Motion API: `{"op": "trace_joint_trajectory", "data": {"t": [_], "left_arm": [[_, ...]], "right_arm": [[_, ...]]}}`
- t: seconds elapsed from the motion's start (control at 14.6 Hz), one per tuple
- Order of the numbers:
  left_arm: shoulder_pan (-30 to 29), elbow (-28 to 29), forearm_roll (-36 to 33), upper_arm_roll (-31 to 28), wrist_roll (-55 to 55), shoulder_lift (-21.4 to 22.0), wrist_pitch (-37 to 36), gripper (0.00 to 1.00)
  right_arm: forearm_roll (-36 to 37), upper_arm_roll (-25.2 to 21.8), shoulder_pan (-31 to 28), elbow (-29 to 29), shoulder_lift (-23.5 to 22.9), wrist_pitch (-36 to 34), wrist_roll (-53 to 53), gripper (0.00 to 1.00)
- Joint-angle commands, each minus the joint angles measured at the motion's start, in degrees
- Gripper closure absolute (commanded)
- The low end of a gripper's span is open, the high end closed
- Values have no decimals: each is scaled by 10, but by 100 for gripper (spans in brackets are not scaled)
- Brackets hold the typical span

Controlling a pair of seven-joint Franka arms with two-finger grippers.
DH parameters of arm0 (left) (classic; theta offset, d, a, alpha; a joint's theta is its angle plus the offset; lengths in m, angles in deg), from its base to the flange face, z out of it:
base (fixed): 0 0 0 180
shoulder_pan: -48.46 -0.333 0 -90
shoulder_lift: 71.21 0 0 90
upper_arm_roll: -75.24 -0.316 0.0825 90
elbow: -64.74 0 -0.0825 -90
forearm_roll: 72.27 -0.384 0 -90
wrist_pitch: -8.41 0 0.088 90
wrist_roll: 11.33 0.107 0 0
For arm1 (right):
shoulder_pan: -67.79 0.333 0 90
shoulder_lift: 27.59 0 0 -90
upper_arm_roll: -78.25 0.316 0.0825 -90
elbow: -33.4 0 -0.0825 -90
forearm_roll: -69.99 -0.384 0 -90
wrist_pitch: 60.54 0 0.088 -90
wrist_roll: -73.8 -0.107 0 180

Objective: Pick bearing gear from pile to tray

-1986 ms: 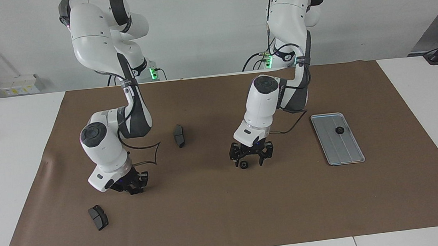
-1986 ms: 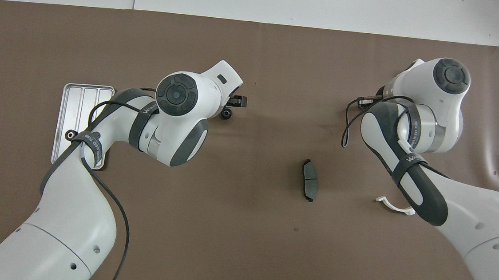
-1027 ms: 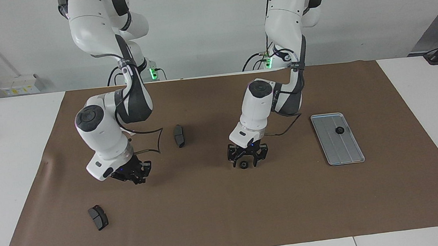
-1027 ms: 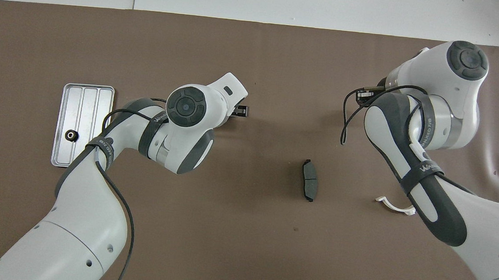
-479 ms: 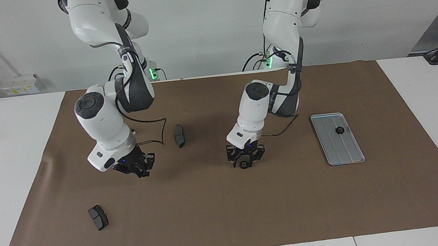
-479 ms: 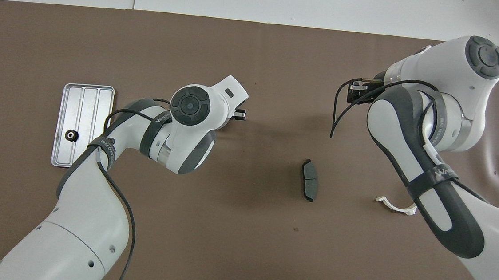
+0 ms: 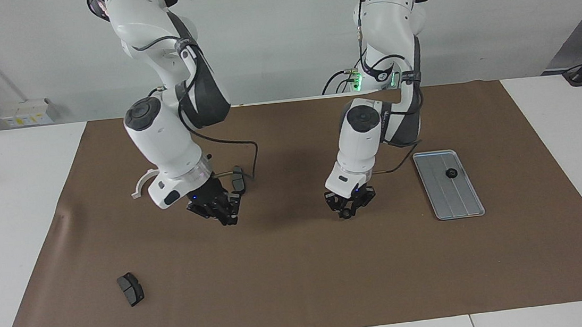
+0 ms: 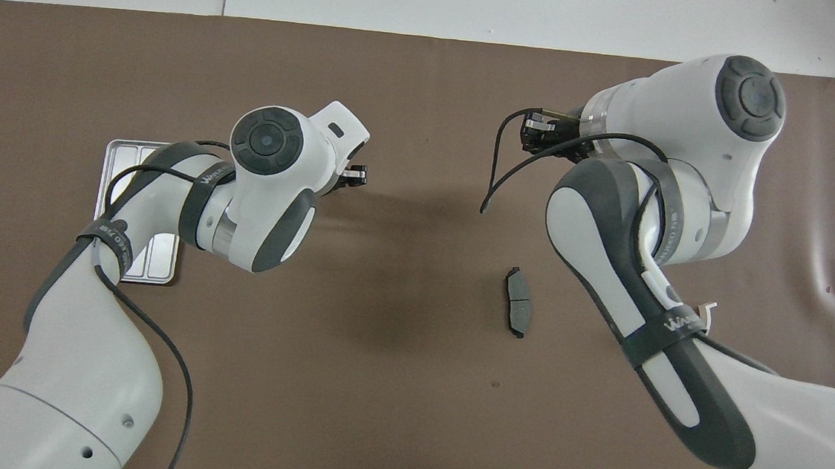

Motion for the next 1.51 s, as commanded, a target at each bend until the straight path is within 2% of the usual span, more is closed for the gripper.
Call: {"op": "trace_joint_trajectory", "data": {"t": [0.0,0.21,0.55,0.68,0.75,0.82,0.89,1.03,1.16,1.3,1.44], "left_arm": [[-53,88,-13,5,69,90,-10,100],[-116,134,-12,6,177,139,-14,100],[-203,148,-6,6,291,152,-28,100],[-222,161,4,7,297,153,-5,100],[-224,175,16,7,297,155,25,100],[-232,189,30,7,298,153,58,100],[-241,194,35,7,298,149,76,100],[-258,192,36,6,306,129,94,100],[-270,190,36,6,308,118,117,100],[-278,187,36,6,308,98,136,100],[-290,186,36,6,308,80,162,100]], "right_arm": [[-12,1,39,4,-4,44,-49,100],[-2,1,86,6,-29,105,-81,100],[25,1,154,-22,-147,235,-127,100],[35,1,161,-26,-159,239,-130,100],[36,1,161,-25,-159,246,-130,93],[37,1,162,-18,-159,259,-130,60],[37,1,162,-17,-159,260,-131,1],[51,-2,162,-16,-159,260,-131,0],[96,-13,156,-15,-149,252,-130,0],[108,-53,153,-2,-105,207,-122,0],[109,-91,150,4,-56,129,-105,0]]}}
